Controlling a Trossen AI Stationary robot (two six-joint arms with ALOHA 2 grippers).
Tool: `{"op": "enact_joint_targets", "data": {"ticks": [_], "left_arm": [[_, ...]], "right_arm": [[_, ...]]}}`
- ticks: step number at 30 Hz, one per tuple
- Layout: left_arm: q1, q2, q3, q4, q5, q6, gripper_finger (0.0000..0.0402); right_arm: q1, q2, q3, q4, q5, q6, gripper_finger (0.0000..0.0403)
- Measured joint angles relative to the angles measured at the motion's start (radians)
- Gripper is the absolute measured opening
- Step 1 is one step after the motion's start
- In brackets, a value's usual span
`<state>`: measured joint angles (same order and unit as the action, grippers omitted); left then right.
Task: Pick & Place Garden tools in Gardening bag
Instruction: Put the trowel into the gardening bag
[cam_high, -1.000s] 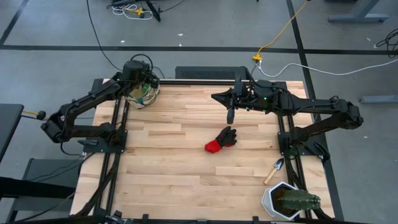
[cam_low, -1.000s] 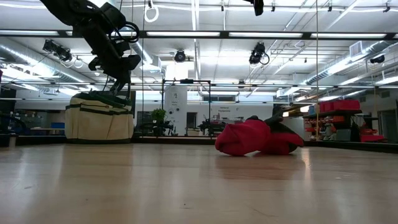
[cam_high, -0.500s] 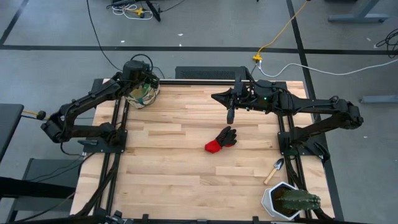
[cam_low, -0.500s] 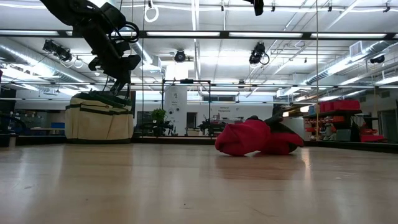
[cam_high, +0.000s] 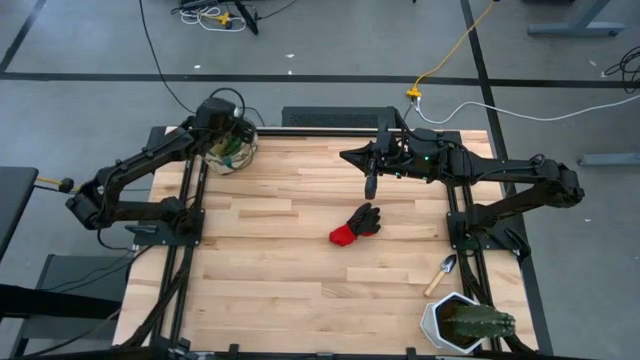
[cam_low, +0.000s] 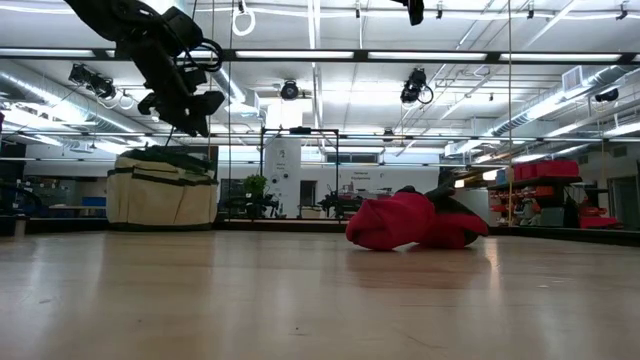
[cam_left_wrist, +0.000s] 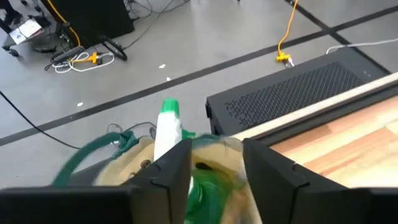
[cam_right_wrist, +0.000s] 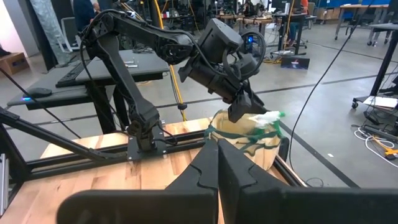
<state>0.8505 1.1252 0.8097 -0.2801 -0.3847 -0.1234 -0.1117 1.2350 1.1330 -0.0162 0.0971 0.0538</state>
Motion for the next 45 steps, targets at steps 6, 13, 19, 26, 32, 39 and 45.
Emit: {"op": "enact_joint_targets", "data": {"ticks": [6,13,19,26,32,39,45], "left_arm": [[0.000,0.000,0.000,-0.009,0.040,0.002,0.0188],[-0.015,0.000,0.002,-0.011,0.043,0.004,0.0189],[-0.045,-0.009,0.040,-0.010,0.103,0.004,0.0178],[-0.107,-0.009,0.092,-0.011,0.127,0.005,0.0168],[-0.163,-0.009,0.100,-0.010,0.129,0.007,0.0154],[-0.240,-0.009,0.100,-0.009,0.192,0.004,0.0110],[-0.312,-0.009,0.100,-0.001,0.257,0.004,0.0061]], "right_arm": [[0.000,0.000,0.000,0.000,0.000,0.000,0.0000],[0.000,0.000,0.000,0.000,0.000,0.000,0.0000],[0.000,0.000,0.000,0.000,0.000,0.000,0.0000],[0.000,0.000,0.000,0.000,0.000,0.000,0.0000],[0.000,0.000,0.000,0.000,0.000,-0.006,0.0000],[0.000,0.000,0.000,0.000,0.000,-0.007,0.0000],[0.000,0.000,0.000,0.000,0.000,-0.007,0.0000]]}}
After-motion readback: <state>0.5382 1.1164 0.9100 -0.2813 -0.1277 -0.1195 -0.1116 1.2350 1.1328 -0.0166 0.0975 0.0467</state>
